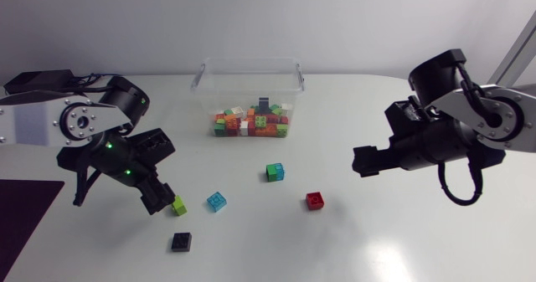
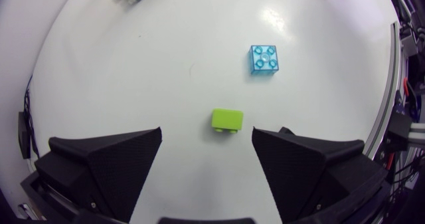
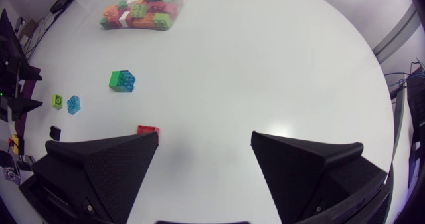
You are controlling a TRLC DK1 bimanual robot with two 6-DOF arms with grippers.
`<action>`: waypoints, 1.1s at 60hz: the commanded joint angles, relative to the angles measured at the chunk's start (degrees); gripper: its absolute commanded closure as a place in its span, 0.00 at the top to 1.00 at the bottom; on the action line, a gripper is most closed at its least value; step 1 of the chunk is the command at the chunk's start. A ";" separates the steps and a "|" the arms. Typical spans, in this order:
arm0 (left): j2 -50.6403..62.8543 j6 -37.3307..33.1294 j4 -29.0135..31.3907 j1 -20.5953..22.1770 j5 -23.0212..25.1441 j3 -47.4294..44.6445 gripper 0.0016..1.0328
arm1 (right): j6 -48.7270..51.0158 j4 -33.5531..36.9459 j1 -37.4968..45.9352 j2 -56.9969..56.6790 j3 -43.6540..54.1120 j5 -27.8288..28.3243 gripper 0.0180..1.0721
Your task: Place the duplo bricks in the container
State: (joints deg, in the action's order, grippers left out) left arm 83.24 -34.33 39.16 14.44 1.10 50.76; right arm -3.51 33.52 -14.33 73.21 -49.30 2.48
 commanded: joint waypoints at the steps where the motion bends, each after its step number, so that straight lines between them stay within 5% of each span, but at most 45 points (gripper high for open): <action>1: 2.54 -4.52 1.01 1.21 -0.84 1.09 0.92 | -2.56 1.64 -1.49 3.08 -2.56 0.42 0.95; 35: 14.58 -9.27 -1.98 2.79 -2.33 3.55 0.80 | -6.34 2.34 -11.07 15.74 -6.69 -1.34 0.95; 58: 16.25 -9.71 -1.89 0.59 1.53 5.05 0.41 | -6.69 4.01 -14.15 19.87 -8.97 -1.78 0.95; 66: 16.60 -9.36 -1.01 0.68 1.88 5.31 0.37 | -7.04 4.28 -15.47 22.33 -9.85 -1.78 0.95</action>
State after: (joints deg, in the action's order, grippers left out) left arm 98.37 -42.52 37.08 15.42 2.52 54.72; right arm -8.86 36.71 -28.75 93.41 -57.89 1.06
